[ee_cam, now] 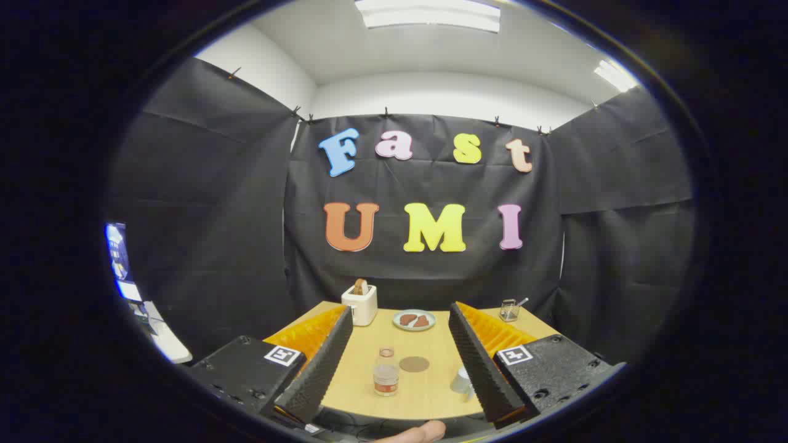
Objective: Take the bottle from table, then pour the juice into the cup, finally place the bottle on the coaster
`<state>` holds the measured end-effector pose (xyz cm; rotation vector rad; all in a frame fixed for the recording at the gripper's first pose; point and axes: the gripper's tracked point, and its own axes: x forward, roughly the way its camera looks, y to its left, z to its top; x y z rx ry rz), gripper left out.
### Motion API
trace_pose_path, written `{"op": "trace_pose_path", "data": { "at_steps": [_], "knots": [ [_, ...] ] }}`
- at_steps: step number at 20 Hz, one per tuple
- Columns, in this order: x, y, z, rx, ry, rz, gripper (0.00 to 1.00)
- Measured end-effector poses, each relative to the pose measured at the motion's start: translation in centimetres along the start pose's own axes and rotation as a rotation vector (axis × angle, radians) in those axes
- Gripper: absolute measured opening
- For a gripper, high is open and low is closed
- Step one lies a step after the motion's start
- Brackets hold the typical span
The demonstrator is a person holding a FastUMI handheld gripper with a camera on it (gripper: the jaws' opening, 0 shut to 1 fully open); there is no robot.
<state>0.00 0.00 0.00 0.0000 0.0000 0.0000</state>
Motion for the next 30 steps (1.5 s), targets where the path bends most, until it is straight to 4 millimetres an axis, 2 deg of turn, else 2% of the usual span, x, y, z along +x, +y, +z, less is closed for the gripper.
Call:
{"op": "trace_pose_path", "data": {
  "at_steps": [8,16,20,25,30],
  "knots": [
    [0.3,-0.2,-1.4,0.019,0.009,-0.026,1.0],
    [1.4,1.1,-4.5,0.026,0.021,-0.022,1.0],
    [2.5,1.9,-6.8,0.03,0.023,-0.014,1.0],
    [4.5,3.3,-10.9,0.026,0.065,-0.009,1.0],
    [7.0,3.5,-15.2,0.033,0.065,-0.035,1.0]
  ]
}}
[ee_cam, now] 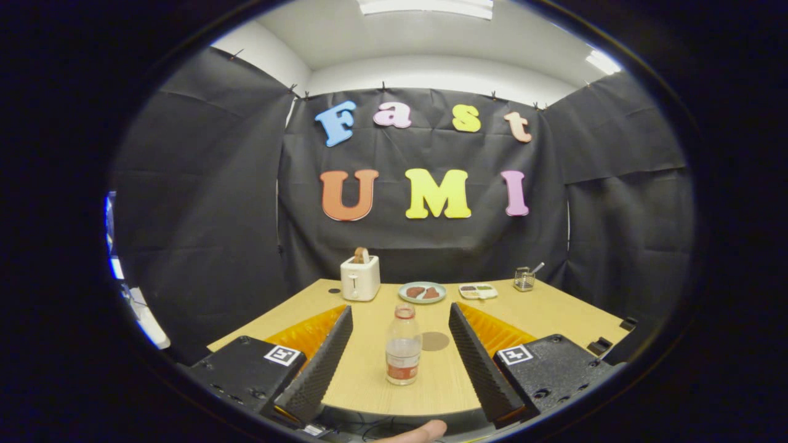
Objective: Take the bottle from table, then pour the juice into the cup, finally place the bottle on the coaster
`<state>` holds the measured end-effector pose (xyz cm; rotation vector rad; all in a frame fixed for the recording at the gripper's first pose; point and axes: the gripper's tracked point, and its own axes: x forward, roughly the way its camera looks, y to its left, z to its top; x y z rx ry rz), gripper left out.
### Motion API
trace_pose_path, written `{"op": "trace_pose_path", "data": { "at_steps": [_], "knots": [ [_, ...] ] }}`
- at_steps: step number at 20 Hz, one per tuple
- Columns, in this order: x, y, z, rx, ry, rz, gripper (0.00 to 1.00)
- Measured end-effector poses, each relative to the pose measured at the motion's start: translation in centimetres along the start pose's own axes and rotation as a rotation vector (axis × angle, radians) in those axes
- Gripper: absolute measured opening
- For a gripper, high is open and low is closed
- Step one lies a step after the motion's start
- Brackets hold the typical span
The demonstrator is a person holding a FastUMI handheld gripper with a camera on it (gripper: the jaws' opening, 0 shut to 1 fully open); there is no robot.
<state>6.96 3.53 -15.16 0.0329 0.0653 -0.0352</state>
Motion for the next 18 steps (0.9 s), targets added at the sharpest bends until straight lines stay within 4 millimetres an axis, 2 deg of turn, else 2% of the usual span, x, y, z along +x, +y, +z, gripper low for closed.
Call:
{"op": "trace_pose_path", "data": {
  "at_steps": [4,15,18],
  "knots": [
    [2.4,0.5,-3.8,-0.006,0.014,0.0,1.0],
    [9.4,-1.8,-13.6,-0.045,0.058,-0.125,1.0],
    [10.9,-1.9,-14.6,-0.079,0.041,-0.157,1.0]
  ]
}}
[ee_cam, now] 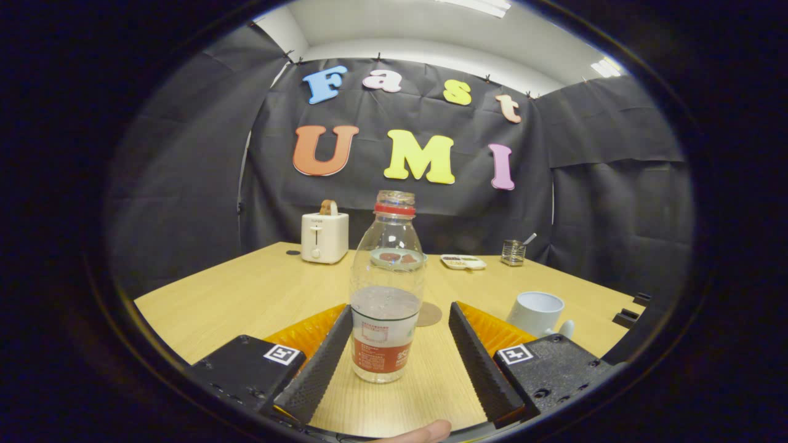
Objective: Take the bottle from table, then pour the juice into the cup, finally place the bottle on the coaster
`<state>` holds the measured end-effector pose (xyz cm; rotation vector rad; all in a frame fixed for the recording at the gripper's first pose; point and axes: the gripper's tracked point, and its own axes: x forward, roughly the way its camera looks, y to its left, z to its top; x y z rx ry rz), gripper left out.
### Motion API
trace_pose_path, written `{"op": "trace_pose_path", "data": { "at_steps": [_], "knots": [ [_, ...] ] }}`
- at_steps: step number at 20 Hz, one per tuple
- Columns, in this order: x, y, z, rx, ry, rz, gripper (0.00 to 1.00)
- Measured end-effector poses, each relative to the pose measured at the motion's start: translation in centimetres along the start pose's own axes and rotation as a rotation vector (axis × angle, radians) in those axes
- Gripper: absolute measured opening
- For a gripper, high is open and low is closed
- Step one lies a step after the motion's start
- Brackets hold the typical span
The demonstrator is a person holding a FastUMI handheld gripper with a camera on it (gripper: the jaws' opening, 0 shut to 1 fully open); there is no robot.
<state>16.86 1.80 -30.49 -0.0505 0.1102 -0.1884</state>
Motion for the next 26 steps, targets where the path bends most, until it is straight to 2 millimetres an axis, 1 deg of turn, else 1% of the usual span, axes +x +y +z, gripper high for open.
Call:
{"op": "trace_pose_path", "data": {
  "at_steps": [3,5,7,8,9,10,11,13,15,16,19,22,26],
  "knots": [
    [1.7,0.4,-0.5,-0.003,-0.022,-0.014,1.0],
    [2.8,1.1,-0.6,0.011,-0.033,0.004,1.0],
    [3.6,2.3,-0.3,0.04,-0.063,0.043,1.0],
    [4.0,2.4,-0.1,0.051,-0.084,0.052,1.0],
    [4.3,2.5,0.4,0.064,-0.082,0.067,0.89],
    [4.2,2.2,0.2,0.076,-0.072,0.056,0.77],
    [4.1,2.0,-0.1,0.092,-0.062,0.059,0.77],
    [3.4,2.2,1.0,0.121,-0.059,0.083,0.76],
    [2.2,1.4,2.8,0.153,-0.075,0.086,0.76],
    [1.7,1.6,3.7,0.198,-0.088,0.109,0.76],
    [0.5,1.5,4.3,0.328,-0.071,0.15,0.75],
    [-1.2,0.2,5.7,0.458,-0.074,0.152,0.75],
    [-2.1,-1.0,7.3,0.619,-0.071,0.167,0.75]
  ]
}}
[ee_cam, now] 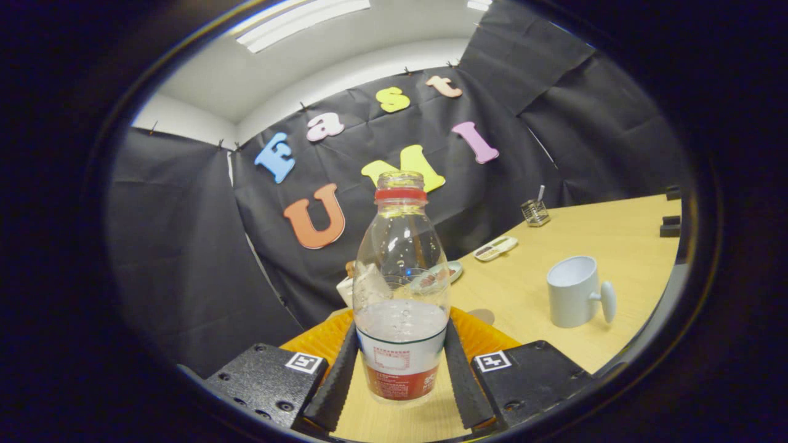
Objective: Take the bottle from table, then pour the juice into the cup, finally place the bottle on the coaster
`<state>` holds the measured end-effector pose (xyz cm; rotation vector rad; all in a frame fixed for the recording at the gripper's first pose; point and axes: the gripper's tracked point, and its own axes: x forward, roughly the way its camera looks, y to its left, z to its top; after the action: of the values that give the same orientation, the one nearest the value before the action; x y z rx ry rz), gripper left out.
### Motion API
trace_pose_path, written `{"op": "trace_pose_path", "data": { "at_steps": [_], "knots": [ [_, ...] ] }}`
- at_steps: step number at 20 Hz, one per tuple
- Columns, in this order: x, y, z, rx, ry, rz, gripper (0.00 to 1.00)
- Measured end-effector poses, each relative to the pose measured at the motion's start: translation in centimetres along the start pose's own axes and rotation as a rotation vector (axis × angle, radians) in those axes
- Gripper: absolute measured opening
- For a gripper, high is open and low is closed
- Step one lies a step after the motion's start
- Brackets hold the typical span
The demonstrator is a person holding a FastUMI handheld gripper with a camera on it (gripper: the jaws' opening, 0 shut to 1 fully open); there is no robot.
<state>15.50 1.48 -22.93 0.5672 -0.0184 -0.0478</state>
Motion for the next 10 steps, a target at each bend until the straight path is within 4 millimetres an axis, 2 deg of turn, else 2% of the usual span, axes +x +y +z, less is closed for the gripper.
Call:
{"op": "trace_pose_path", "data": {
  "at_steps": [4,10],
  "knots": [
    [0.2,-0.7,1.8,0.163,-0.001,0.015,0.75],
    [0.9,-1.9,2.8,0.266,0.002,0.012,0.75]
  ]
}}
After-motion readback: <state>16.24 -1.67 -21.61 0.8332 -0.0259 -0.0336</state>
